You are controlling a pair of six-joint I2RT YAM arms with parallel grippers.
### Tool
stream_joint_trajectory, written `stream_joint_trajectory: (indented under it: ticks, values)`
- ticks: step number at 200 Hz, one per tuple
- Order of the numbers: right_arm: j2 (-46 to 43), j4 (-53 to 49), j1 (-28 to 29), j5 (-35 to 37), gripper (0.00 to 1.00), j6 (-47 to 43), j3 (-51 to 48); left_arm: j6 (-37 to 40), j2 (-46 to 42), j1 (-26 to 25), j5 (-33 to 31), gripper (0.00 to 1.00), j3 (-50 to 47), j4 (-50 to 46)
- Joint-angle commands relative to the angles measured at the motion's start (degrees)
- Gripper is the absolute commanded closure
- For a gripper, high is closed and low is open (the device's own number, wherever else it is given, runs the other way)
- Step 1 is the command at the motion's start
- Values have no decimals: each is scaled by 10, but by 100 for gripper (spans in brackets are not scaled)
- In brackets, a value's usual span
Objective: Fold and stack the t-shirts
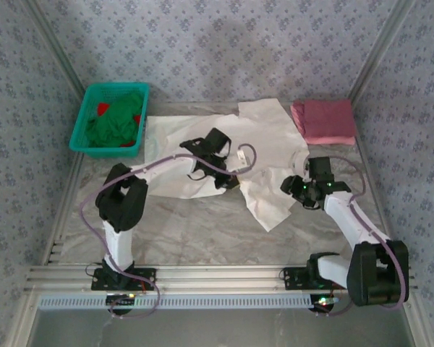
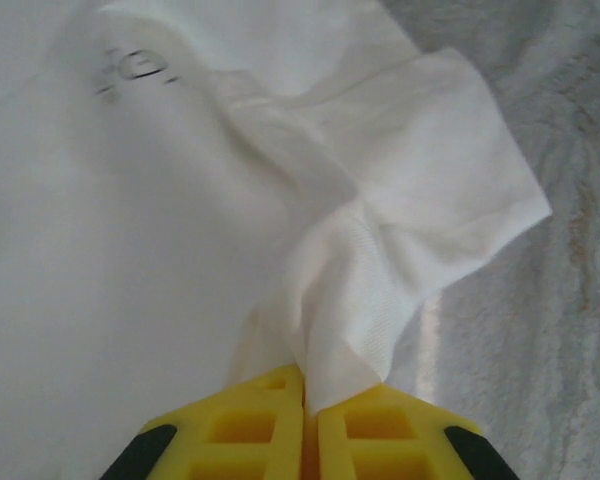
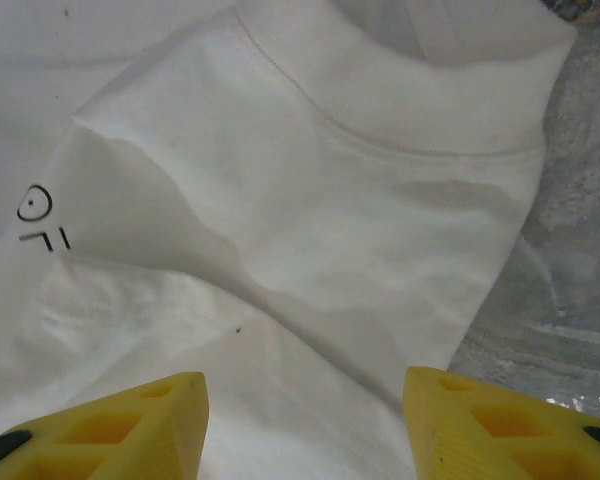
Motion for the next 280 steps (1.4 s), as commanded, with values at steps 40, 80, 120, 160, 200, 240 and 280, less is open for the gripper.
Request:
stream_joint_trajectory:
  ticks: [40,80,120,160,200,240,280]
  values:
    - [69,-82,-4,-56,44,-49,42,-35,-147,-23,-61,39,-151,30]
    - [99,-76,-17,-42,44,-44,16,-160,-251,106,-117,37,-224,139]
    - [147,-47,-23,-49,56,-44,11,-305,-257,188,-188,36,-261,183]
    - [134,-73,-24,-53,64,-31,0,-425,-293,225,-201,36,-337,166]
    - [92,-101,-38,-52,96,-28,-2,-437,-340,245,-223,36,-382,117]
    - [73,-157,-67,-35,100,-47,28,-451,-374,273,-234,37,-401,107]
    - [50,-221,-133,27,100,-94,89,-465,-362,299,-246,37,-404,81]
